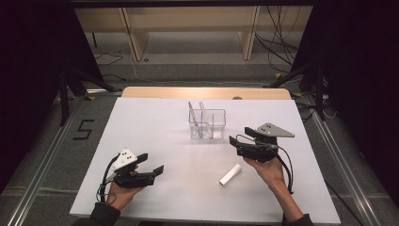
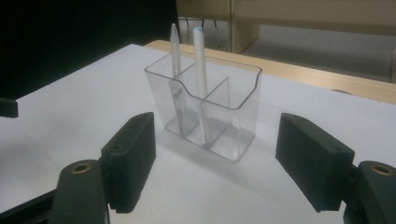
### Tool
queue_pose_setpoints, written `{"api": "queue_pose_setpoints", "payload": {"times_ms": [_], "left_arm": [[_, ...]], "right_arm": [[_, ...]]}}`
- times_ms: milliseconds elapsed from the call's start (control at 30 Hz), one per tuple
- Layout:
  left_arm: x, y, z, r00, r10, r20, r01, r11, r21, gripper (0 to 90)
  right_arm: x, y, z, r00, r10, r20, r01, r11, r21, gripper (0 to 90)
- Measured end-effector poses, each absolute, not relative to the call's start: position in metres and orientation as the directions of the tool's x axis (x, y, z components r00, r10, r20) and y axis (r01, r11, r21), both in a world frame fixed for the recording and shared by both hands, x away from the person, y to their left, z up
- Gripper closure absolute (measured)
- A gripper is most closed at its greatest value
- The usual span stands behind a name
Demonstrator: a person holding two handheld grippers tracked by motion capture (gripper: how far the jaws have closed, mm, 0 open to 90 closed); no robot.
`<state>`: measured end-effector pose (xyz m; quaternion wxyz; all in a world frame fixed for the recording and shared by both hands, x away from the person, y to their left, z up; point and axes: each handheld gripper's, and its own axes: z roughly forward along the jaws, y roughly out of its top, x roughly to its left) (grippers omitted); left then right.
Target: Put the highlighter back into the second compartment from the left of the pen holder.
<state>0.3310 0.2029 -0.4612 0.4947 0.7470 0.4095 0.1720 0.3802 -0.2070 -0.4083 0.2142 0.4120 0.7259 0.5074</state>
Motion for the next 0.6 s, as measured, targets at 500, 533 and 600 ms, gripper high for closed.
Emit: {"api": "queue_pose_setpoints", "payload": {"times_ms": [500, 533, 600], "left_arm": [[0.329, 0.194, -0.458, 0.618, 0.771, -0.156, 0.447, -0.181, 0.876, 18.7], [0.328, 0.193, -0.458, 0.622, 0.768, -0.153, 0.446, -0.186, 0.875, 18.7], [0.328, 0.191, -0.458, 0.626, 0.765, -0.153, 0.446, -0.19, 0.875, 18.7]], "right_arm": [[0.353, -0.23, -0.423, -0.563, 0.817, 0.127, 0.371, 0.112, 0.922, 26.0], [0.35, -0.232, -0.424, -0.563, 0.816, 0.13, 0.368, 0.106, 0.924, 26.0], [0.346, -0.234, -0.425, -0.562, 0.816, 0.136, 0.367, 0.098, 0.925, 25.9]]}}
